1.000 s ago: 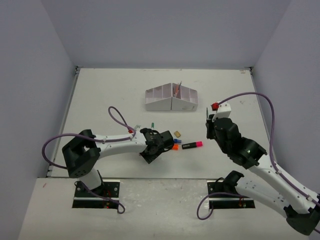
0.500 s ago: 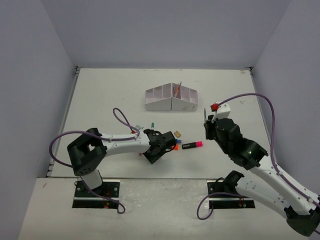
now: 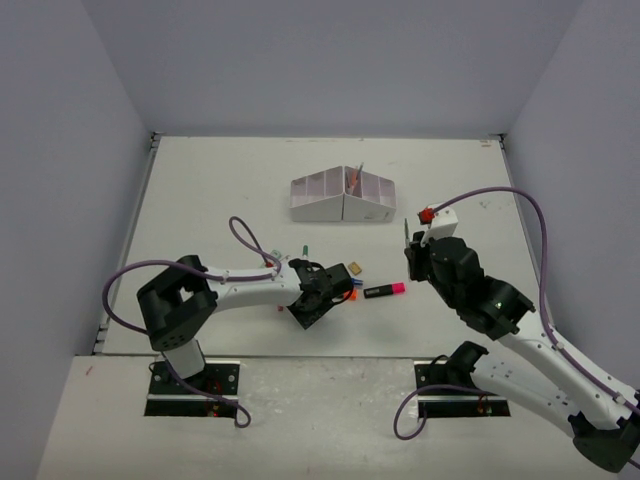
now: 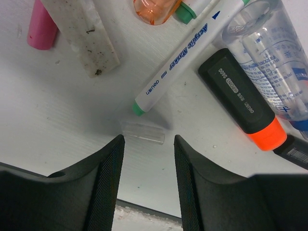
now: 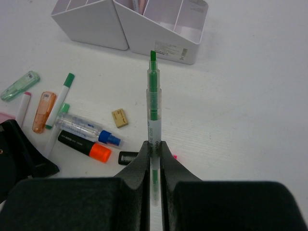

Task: Sort the stationery into containers
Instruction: Close the pen cap on the pen.

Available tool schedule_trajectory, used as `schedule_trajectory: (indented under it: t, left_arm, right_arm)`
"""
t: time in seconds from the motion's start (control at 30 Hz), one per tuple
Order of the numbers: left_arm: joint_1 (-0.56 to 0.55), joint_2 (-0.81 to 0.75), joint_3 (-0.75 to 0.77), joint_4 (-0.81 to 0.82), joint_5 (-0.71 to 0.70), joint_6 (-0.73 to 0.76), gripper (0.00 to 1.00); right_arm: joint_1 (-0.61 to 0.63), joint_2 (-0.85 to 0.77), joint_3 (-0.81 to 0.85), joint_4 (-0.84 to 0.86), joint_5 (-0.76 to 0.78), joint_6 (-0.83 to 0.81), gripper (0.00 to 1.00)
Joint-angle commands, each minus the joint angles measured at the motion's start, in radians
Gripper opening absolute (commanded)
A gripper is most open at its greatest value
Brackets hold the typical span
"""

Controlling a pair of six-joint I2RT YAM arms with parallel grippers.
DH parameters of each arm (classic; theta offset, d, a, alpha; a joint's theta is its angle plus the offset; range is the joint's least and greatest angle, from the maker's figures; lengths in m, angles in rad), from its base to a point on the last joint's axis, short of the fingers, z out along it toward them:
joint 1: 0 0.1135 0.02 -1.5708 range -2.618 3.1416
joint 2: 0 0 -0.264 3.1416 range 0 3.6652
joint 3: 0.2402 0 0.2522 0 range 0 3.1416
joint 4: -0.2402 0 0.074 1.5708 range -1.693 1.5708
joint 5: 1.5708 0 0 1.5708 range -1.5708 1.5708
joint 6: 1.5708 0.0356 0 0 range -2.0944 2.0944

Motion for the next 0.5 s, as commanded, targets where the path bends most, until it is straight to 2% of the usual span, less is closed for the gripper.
schedule_trajectory:
  t: [0.0,0.3,0.37,0.47]
  left_arm:
    - [-0.005,0.015,-0.017,0.012,0.017,0.01,0.48]
    - [-0.007,0.022,-0.026,0.015,0.006,0.006,0.47]
    - [-0.007,0.023,-0.024,0.02,0.008,0.01,0.41]
    - [-0.008,0.024,-0.022,0.024,0.013,0.018,0.38]
  right_arm:
    - [0.0,-0.002,-0.005,0.041,-0.01,-0.01,0.0]
    - [0.0,-0.005,-0.006,0.046,-0.019,-0.015,0.0]
    - [0.0,-0.007,-0.006,0.046,-0.019,-0.015,0.0]
    - [0.0,-0.009,-0.007,0.044,-0.02,-0.015,0.0]
